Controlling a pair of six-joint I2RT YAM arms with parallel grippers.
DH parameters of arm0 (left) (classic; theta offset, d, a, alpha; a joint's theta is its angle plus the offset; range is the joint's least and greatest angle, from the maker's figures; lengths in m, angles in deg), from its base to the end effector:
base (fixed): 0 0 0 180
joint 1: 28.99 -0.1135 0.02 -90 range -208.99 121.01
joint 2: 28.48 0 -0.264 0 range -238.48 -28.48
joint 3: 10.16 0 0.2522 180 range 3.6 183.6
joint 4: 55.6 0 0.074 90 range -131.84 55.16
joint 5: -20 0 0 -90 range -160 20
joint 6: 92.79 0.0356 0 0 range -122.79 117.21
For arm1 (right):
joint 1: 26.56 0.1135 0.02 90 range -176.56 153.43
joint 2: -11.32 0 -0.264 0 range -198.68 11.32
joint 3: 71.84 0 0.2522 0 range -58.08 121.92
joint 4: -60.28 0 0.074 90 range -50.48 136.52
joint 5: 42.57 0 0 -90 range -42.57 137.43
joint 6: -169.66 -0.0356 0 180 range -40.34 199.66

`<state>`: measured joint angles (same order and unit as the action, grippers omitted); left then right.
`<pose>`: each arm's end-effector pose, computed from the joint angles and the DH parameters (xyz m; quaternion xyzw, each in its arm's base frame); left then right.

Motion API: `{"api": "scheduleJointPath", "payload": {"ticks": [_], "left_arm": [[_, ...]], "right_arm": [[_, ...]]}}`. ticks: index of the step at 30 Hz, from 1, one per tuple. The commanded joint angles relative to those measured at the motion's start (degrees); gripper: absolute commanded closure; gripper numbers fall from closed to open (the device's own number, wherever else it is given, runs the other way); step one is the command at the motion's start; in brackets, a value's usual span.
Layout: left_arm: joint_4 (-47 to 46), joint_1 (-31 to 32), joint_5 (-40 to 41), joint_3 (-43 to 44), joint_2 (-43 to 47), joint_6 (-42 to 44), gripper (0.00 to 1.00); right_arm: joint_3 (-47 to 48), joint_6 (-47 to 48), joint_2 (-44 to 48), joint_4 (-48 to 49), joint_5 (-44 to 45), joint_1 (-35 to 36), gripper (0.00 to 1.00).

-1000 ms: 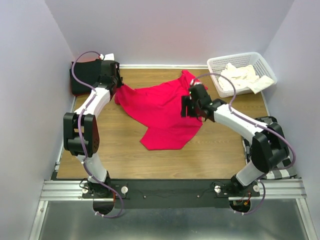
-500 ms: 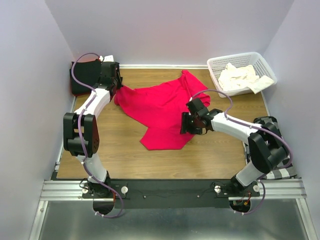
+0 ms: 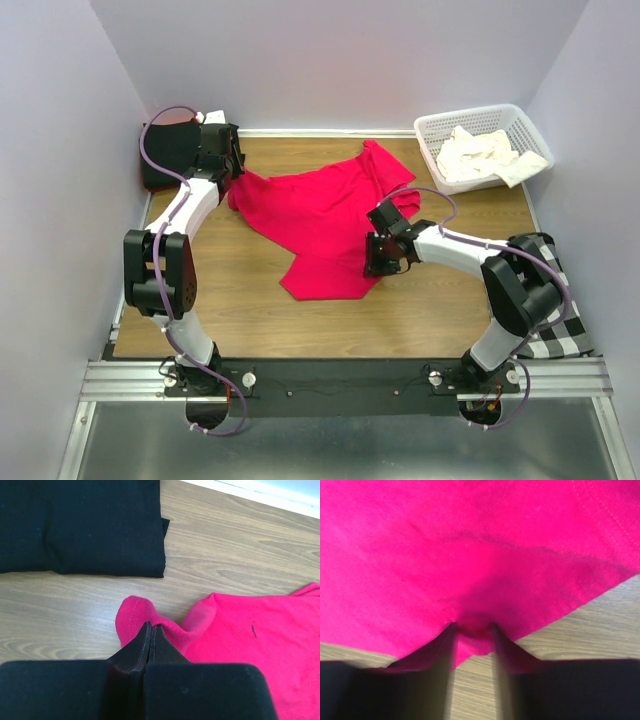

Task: Fold and stack the t-shirts
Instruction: Flatten out the tshirt

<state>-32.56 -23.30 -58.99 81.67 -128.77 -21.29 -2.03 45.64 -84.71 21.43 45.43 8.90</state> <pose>0.4082 -0.0338 0.2792 -0.1435 0.8578 -0.0201 0.4931 0.2601 0.1868 0.1652 -0.0160 0.9762 0.1370 0.1676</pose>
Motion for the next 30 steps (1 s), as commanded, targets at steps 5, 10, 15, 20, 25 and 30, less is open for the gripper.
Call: {"api": "scheduleJointPath", "payload": {"ticks": [5, 10, 15, 20, 25, 30], "left_arm": [[0.7, -0.3, 2.9, -0.5, 3.2, 0.4, 1.0], [1.0, -0.4, 3.8, -0.8, 3.9, 0.4, 1.0], [1.5, -0.4, 3.8, -1.0, 4.7, 0.4, 1.0], [2.0, -0.4, 4.6, -1.0, 6.0, 0.1, 1.0], [2.5, -0.5, 5.2, -0.6, 7.6, 0.4, 1.0], [3.8, -0.6, 5.8, 1.5, 9.1, 0.6, 1.0]], "right_arm": [[1.2, -1.5, -3.4, -1.6, 1.8, 0.4, 0.96], [2.5, -2.3, -2.4, -4.1, 8.5, 0.5, 0.99], [6.3, -0.6, -1.6, -9.2, 15.9, 0.2, 0.99], [12.9, 2.2, 0.1, -12.4, 22.9, -0.4, 0.99], [18.0, 6.5, 5.4, -12.4, 25.3, -0.4, 0.99], [20.9, 11.0, 10.2, -12.2, 25.5, -0.4, 0.99]]}}
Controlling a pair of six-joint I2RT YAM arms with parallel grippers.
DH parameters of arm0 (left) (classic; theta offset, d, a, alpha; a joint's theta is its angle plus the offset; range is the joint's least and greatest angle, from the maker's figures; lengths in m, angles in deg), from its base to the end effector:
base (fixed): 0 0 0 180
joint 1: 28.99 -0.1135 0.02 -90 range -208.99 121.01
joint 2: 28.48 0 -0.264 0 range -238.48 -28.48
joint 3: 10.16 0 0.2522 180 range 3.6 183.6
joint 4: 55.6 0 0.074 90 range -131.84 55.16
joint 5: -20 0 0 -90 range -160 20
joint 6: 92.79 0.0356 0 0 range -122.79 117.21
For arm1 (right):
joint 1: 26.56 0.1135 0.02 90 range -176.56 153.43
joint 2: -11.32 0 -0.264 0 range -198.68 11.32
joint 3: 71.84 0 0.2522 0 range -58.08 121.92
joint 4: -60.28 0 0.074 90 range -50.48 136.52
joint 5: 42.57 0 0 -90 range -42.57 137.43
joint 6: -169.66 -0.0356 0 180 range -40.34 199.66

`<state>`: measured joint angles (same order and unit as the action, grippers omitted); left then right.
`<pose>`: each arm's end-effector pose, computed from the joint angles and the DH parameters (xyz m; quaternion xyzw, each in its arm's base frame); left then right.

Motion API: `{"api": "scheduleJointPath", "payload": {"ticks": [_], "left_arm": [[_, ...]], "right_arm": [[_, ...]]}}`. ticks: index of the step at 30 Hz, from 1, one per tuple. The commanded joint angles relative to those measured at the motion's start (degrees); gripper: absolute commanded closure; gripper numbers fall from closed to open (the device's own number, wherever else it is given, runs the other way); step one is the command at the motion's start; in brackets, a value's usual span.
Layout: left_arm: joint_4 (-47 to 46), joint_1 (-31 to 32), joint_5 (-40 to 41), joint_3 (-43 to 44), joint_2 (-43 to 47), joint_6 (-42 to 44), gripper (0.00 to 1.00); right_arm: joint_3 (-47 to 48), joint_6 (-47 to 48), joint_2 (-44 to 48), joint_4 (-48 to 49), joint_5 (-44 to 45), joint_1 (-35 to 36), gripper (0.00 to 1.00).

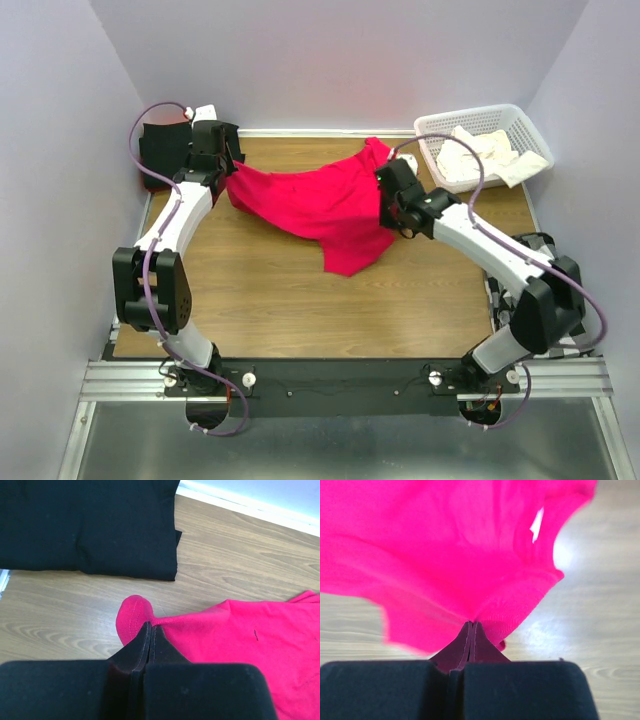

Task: Fold and stack the t-shirts
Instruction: Flatten out the tshirt

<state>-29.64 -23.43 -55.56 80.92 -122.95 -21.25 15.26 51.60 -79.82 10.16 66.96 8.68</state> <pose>0.3859 -0.0286 0.3086 -0.1593 0.8438 0.0019 0.5125 0.2844 0.1863 0.2725 -0.0066 0.9391 0.0217 0.3428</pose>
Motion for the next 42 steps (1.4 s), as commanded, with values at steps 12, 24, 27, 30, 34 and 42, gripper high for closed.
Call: {"api": "scheduleJointPath", "payload": {"ticks": [12, 24, 27, 30, 34, 42], "left_arm": [[2.6, -0.5, 2.3, 7.5, 3.0, 0.5, 1.0], [8.4, -0.5, 4.6, 7.0, 12.9, 2.2, 1.0], [9.0, -0.5, 5.0, 6.1, 16.9, 2.5, 1.0], [9.5, -0.5, 5.3, 6.9, 19.6, 3.3, 1.0], [9.8, -0.5, 3.6, 9.1, 19.5, 4.0, 1.0], [10.1, -0.3, -1.7, 8.6, 7.6, 1.6, 1.0]], "right_arm": [[9.4, 9.1, 1.7, 3.8, 8.8, -0.2, 0.99], [1.5, 10.6, 22.7, 3.3, 4.7, -0.2, 0.99], [3.1, 10.3, 26.3, 1.4, 4.4, -0.2, 0.99], [6.5, 11.0, 26.7, -0.6, 6.5, -0.2, 0.99], [9.4, 12.9, 22.6, -0.6, 12.3, -0.2, 0.99], [8.2, 7.5, 5.5, 1.8, 12.6, -5.4, 0.99]]}}
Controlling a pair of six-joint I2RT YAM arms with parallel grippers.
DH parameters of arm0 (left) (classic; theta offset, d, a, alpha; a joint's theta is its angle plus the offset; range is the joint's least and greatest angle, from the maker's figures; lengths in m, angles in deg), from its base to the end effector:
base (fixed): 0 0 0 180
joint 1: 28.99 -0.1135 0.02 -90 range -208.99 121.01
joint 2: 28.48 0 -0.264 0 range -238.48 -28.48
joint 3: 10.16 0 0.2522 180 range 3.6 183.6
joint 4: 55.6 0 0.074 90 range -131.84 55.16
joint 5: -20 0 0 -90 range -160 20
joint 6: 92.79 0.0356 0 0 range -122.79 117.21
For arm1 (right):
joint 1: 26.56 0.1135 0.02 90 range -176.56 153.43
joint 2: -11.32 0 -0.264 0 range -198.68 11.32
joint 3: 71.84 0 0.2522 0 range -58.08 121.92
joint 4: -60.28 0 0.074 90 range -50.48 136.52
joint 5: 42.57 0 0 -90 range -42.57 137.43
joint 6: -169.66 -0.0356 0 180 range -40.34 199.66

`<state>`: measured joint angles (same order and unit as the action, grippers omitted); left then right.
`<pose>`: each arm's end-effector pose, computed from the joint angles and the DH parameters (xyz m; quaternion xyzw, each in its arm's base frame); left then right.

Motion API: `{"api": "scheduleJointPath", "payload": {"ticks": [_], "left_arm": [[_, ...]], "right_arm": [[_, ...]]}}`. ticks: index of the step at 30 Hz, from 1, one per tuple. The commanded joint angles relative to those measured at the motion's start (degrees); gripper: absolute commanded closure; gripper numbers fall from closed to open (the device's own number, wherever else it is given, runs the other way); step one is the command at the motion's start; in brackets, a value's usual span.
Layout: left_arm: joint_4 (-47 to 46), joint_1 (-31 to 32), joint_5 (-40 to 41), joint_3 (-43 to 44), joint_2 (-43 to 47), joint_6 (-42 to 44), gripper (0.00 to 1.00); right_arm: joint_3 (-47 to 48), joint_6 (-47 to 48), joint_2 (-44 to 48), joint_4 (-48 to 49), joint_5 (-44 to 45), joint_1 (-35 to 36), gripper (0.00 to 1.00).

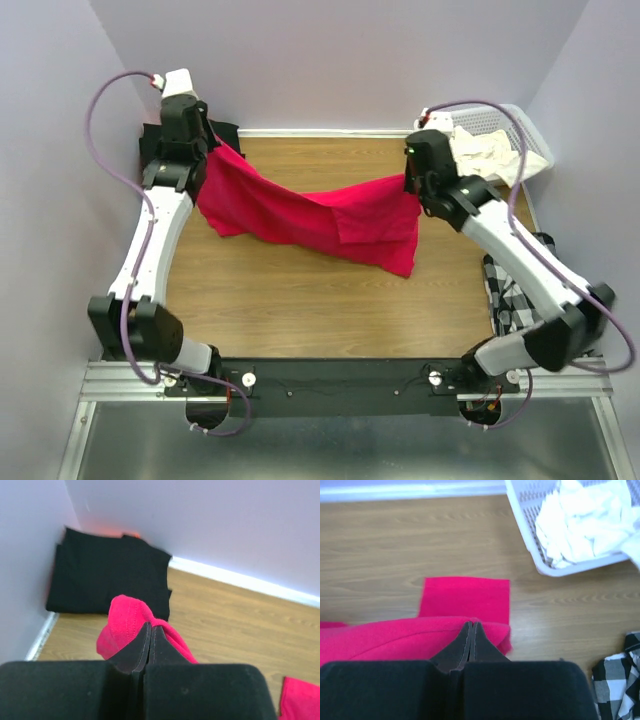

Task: Fold and stack the t-shirts
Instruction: Flatten out the tshirt

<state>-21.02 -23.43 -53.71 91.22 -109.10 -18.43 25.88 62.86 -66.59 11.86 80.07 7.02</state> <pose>0.3173 -0.0209 0.4375 -0.1555 0.7684 -0.0027 0.6208 0.2549 0.1462 0.4073 0.0215 0.8373 -0.0101 0.5462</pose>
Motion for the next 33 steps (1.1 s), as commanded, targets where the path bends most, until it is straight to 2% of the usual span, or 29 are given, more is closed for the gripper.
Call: {"api": "scheduleJointPath", "payload": {"ticks": [1, 5, 11, 19, 26, 27, 29, 30, 33], "left_arm": [[1.4, -0.3, -4.5, -2.6, -7.3, -1.8, 1.0], [2.1, -0.1, -3.3, -7.4, -12.0, -3.2, 1.0], [3.4, -0.1, 1.6, -11.6, -15.8, -7.6, 1.0], [1.4, -0.2, 6.8, -10.4, -13.6, -10.1, 1.0], [1.8, -0.2, 5.9, -9.0, -14.9, -10.3, 1.0], [2.0, -0.2, 5.8, -8.4, -15.3, -10.3, 1.0], [2.3, -0.2, 5.6, -8.0, -16.1, -10.4, 1.0], [2.3, -0.2, 5.6, -7.6, -16.1, -10.4, 1.0], [2.4, -0.2, 5.6, -6.9, -16.7, -10.1, 1.0]], "right_arm": [[-4.6, -4.6, -9.0, 1.2, -2.0, -5.3, 0.99], [-7.2, -6.5, -14.7, 3.9, -7.6, -6.7, 0.99], [-5.1, -4.8, -24.5, 5.6, -9.8, -7.5, 0.99], [5.0, -0.2, -32.5, 9.3, -12.7, -7.7, 0.99], [13.6, 2.3, -39.5, 9.5, -12.5, -8.0, 0.99], [14.2, 2.6, -41.2, 9.4, -12.3, -8.1, 0.97], [14.9, 2.6, -42.0, 8.8, -11.6, -8.4, 0.73], [14.7, 1.7, -41.9, 8.7, -10.0, -8.4, 0.54], [11.5, -0.8, -38.6, 8.4, -8.2, -9.1, 0.31]]}}
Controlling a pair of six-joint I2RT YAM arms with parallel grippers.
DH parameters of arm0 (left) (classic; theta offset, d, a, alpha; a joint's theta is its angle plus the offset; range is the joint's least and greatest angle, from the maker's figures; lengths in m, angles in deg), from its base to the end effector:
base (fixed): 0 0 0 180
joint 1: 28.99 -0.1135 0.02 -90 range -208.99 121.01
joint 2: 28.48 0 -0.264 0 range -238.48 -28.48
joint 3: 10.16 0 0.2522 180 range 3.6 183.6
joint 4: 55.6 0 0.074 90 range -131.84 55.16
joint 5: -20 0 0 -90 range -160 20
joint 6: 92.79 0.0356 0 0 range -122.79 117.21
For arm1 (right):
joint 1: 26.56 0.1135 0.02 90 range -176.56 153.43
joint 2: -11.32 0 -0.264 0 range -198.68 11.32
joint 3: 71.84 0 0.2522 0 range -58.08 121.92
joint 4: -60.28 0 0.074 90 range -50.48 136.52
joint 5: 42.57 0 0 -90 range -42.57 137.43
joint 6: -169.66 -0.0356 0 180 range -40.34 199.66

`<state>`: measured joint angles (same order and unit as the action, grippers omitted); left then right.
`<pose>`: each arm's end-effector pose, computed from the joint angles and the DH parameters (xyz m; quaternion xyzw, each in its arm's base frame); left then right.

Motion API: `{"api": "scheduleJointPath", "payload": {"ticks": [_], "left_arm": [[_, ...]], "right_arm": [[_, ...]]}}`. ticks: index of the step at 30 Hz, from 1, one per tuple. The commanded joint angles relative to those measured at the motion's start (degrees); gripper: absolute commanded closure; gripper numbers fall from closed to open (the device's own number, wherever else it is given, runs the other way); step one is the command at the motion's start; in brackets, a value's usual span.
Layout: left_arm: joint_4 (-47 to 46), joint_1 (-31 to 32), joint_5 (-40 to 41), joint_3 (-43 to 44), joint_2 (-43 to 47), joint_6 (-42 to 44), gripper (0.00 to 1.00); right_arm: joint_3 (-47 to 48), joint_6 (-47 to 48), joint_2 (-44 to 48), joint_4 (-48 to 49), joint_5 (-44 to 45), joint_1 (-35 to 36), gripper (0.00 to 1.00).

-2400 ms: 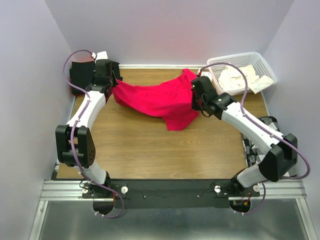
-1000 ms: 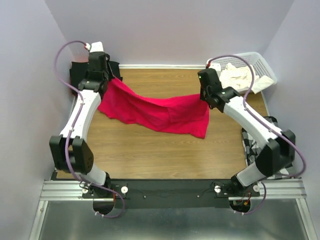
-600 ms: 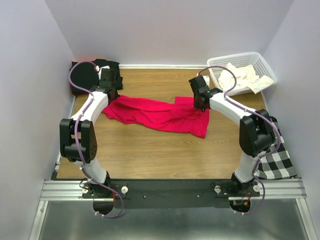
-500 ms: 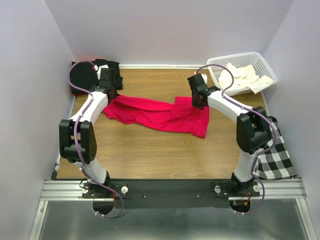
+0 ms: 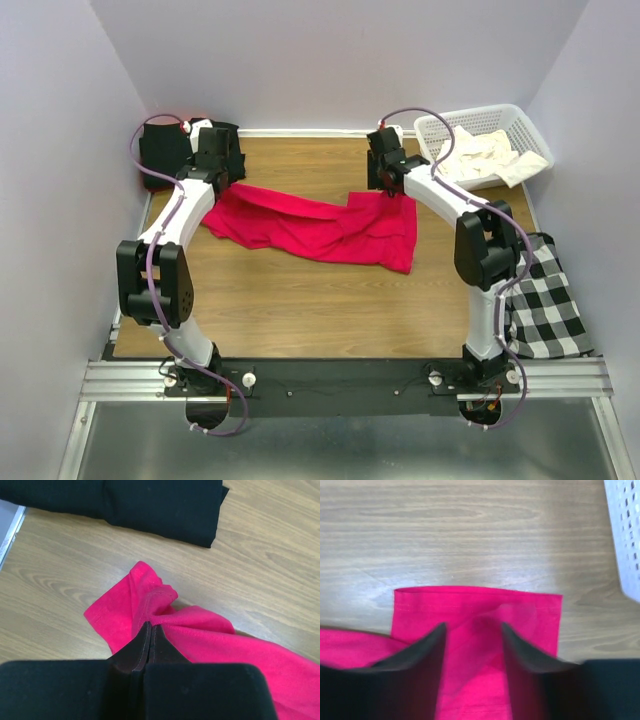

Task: Fold and stack the t-shirts
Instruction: Flatten out the tshirt

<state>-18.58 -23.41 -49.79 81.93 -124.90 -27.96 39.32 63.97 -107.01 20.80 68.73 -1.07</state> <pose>0.3810 -0.0249 0.2858 -0.2238 0.8717 0.0466 0.4334 0.4290 0.1902 0.2365 -0.0100 0.9158 -0.0331 0.4002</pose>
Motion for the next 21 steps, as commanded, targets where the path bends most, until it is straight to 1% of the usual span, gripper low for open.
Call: {"api": "scheduleJointPath", "payload": {"ticks": [1, 5, 10, 11, 14, 18, 21], "left_arm": [[-0.2, -0.2, 1.8, 2.5, -1.0, -0.5, 1.0], [-0.1, -0.2, 1.5, 3.4, -2.4, -0.1, 1.0], [-0.3, -0.2, 1.1, 4.3, -3.5, 0.5, 1.0], [-0.3, -0.2, 0.9, 4.3, -3.8, 0.6, 1.0], [-0.6, -0.2, 0.4, 4.2, -4.1, 0.6, 1.0], [-0.9, -0.2, -0.2, 4.1, -4.6, 0.6, 1.0], [-1.0, -0.2, -0.5, 4.1, -4.7, 0.7, 1.0]], "right_arm": [[-3.1, -2.5, 4.5, -0.6, 3.5, -1.3, 0.29], [-10.4, -4.9, 11.2, -0.8, 3.5, -1.8, 0.28], [-19.5, -9.9, 17.6, -2.4, 0.3, -2.2, 0.28], [-22.5, -10.6, 18.5, -2.4, -0.5, -2.3, 0.28], [-26.7, -13.2, 20.2, -2.4, -4.1, -2.7, 0.35], [-28.9, -15.2, 19.6, -1.8, -8.4, -3.4, 0.46], [-29.7, -15.9, 19.2, 0.1, -10.2, -4.8, 0.47]]}}
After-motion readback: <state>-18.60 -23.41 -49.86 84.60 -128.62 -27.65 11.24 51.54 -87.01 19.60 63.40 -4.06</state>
